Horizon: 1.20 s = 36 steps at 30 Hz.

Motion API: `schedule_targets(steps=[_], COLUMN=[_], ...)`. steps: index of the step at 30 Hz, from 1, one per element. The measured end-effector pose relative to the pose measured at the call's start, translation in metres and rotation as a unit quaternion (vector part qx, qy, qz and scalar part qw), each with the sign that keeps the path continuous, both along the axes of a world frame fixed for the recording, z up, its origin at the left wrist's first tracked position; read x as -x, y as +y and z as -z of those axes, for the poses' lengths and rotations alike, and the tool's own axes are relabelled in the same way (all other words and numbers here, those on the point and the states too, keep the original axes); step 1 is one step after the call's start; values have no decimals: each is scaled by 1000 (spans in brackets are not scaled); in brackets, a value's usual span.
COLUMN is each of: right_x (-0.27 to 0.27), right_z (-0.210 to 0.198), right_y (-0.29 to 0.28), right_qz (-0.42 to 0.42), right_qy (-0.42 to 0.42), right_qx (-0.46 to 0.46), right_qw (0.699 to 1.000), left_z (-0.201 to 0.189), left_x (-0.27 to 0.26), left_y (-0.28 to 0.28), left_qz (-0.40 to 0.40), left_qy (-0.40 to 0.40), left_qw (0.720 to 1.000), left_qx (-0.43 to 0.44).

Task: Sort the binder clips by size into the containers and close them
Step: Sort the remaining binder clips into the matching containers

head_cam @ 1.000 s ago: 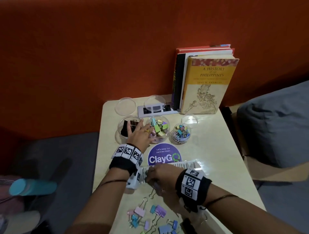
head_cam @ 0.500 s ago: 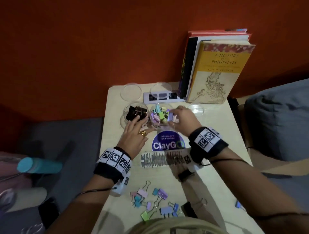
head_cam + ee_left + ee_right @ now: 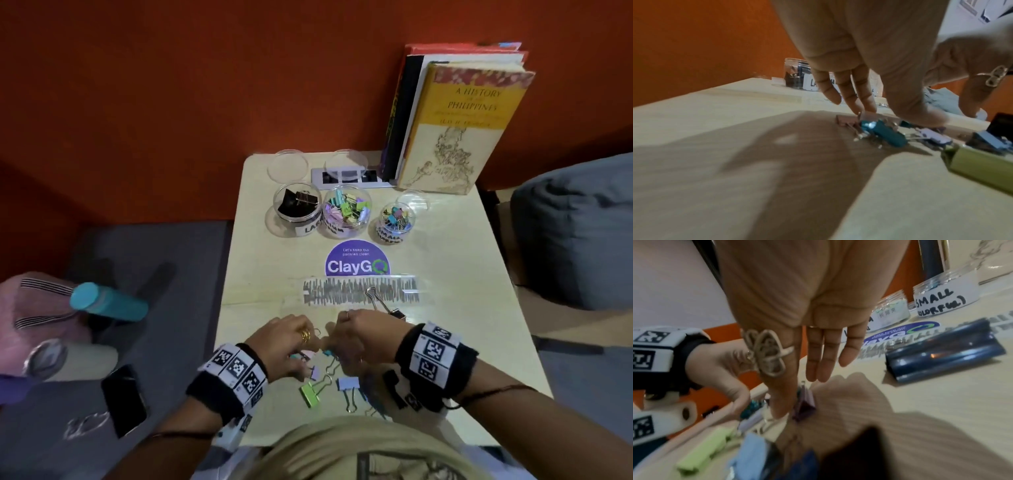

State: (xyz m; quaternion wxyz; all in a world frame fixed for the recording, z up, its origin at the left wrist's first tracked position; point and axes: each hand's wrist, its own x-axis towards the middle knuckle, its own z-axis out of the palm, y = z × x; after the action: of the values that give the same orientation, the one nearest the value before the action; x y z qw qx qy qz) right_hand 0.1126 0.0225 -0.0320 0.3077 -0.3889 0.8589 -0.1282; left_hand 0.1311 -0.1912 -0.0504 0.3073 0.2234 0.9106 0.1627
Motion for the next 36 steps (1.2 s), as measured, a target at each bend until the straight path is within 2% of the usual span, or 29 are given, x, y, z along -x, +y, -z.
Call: schedule_targets(steps=[3, 10, 15, 19, 22, 26, 30, 32, 34, 36], right_x=[-6, -3, 10, 32, 59, 115, 156, 161, 152, 134], right_z=[8, 9, -7, -26, -43, -44, -34, -27, -25, -21], right_y=[-2, 0, 15, 27, 35, 34, 19, 18, 19, 24], right_qz=[-29, 60, 81, 169, 251, 394, 453, 445, 438, 422], right_qy=[13, 6, 5, 5, 56, 114, 121, 106, 109, 121], right_qx=[-26, -60, -44, -11, 11, 35, 38, 35, 55, 86], right_qw=[999, 996, 996, 986, 966, 911, 882, 888, 891, 894], left_z=[-4, -11, -19, -30, -39, -49, -47, -40, -33, -29], left_x=[-4, 3, 8, 24, 54, 110, 166, 179, 177, 164], left_y=[8, 15, 18, 24, 34, 61, 87, 95, 93, 84], left_qz=[15, 41, -43, -149, -175, -171, -232, -198, -124, -71], left_qy=[-3, 11, 29, -20, 30, 126, 160, 138, 114, 138], left_qw=[1000, 999, 998, 977, 967, 963, 940, 960, 984, 988], left_qx=[15, 34, -25, -150, -180, -168, -193, -139, -65, -25])
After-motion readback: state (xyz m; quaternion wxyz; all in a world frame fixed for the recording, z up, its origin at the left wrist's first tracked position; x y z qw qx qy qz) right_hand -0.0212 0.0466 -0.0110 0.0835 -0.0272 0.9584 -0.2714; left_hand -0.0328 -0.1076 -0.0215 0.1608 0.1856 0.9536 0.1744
